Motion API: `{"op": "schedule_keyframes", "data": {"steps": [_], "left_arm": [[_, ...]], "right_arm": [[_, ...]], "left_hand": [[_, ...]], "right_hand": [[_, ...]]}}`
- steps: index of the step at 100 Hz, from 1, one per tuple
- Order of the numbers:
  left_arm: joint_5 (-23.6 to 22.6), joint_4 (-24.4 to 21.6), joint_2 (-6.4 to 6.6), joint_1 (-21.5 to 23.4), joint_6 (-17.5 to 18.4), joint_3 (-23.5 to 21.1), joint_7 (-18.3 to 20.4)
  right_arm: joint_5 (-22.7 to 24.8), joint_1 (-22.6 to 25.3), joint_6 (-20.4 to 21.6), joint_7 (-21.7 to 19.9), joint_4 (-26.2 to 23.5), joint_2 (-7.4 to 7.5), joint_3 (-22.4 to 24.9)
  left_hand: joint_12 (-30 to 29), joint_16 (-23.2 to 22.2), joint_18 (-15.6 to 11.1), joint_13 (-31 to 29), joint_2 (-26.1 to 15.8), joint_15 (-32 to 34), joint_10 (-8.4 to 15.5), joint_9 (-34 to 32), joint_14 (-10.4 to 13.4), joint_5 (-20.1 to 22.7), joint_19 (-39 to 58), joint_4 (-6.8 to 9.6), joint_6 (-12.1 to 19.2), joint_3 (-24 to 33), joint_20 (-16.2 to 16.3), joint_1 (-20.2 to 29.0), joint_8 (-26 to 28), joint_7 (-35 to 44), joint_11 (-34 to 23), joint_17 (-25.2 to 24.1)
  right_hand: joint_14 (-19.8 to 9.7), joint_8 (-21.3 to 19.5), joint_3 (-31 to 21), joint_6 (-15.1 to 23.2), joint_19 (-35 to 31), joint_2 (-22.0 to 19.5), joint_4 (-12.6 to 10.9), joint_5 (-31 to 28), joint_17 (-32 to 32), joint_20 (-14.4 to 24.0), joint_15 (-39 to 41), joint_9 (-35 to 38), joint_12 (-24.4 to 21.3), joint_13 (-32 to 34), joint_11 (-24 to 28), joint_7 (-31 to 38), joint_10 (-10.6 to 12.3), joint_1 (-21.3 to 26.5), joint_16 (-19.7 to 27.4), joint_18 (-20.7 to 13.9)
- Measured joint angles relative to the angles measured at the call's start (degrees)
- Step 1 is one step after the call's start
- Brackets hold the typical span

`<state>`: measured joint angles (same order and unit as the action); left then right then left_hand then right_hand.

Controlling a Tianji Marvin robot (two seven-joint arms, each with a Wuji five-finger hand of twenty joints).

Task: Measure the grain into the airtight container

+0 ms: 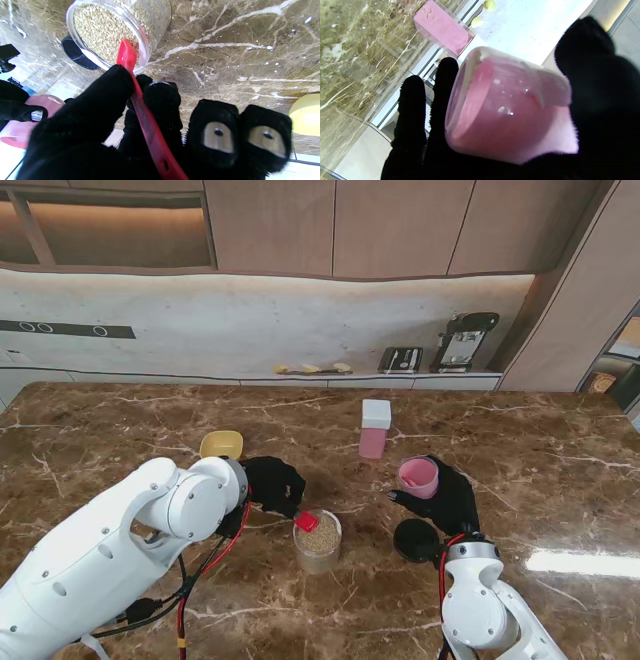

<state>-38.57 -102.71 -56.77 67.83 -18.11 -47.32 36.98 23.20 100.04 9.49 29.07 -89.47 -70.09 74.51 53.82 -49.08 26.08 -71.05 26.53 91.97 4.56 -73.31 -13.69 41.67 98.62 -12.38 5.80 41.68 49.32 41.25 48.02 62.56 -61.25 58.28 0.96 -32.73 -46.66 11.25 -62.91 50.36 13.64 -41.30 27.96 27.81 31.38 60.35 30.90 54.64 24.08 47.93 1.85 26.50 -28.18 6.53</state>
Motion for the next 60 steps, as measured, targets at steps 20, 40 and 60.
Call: {"op": "schedule_keyframes", "data": {"steps": [20, 40, 60], "left_arm": [[-1.8, 0.4, -0.26, -0.4, -0.1, 0.4, -0.8], [-3.6, 0.4, -0.34, -0.3, 0.2, 0.6, -0.8], [-3.4, 0.5, -0.28, -1.3, 0.3, 1.9, -0.4]], "right_arm": [[-0.2, 0.1, 0.0, -0.1, -0.1, 0.00, 0.1], [-0.4, 0.2, 0.0, -0.3, -0.2, 0.01, 0.1], [-0.3, 0.3, 0.0, -0.4, -0.4, 0.02, 0.1]], "left_hand": [[-0.5, 0.3, 0.0, 0.0, 0.0, 0.0, 0.1, 0.0, 0.0, 0.0, 0.4, 0.00, 0.0, 0.0, 0.0, 0.0, -0.1, 0.0, 0.0, 0.0], [-0.6, 0.5, -0.1, 0.0, 0.0, 0.0, 0.1, 0.0, 0.0, 0.0, 0.8, -0.01, 0.0, 0.0, -0.7, -0.1, -0.4, 0.0, 0.0, 0.0], [-0.6, 0.5, -0.5, 0.0, 0.0, 0.0, 0.1, 0.0, 0.1, 0.0, 0.8, -0.01, 0.0, 0.0, -0.7, -0.1, -0.4, 0.0, 0.0, 0.0]], "right_hand": [[0.0, 0.0, 0.0, 0.0, 0.0, 0.0, 0.0, 0.0, 0.0, 0.0, 0.0, 0.0, 0.0, 0.0, 0.0, 0.0, 0.0, 0.0, 0.0, 0.0], [0.0, 0.0, 0.0, 0.0, 0.0, 0.0, 0.0, 0.0, 0.0, 0.0, 0.0, 0.0, 0.0, 0.0, 0.0, 0.0, 0.0, 0.0, 0.0, 0.0], [0.0, 0.0, 0.0, 0.0, 0.7, 0.0, 0.0, 0.0, 0.0, 0.0, 0.0, 0.0, 0.0, 0.0, 0.0, 0.0, 0.0, -0.1, 0.0, 0.0]]}}
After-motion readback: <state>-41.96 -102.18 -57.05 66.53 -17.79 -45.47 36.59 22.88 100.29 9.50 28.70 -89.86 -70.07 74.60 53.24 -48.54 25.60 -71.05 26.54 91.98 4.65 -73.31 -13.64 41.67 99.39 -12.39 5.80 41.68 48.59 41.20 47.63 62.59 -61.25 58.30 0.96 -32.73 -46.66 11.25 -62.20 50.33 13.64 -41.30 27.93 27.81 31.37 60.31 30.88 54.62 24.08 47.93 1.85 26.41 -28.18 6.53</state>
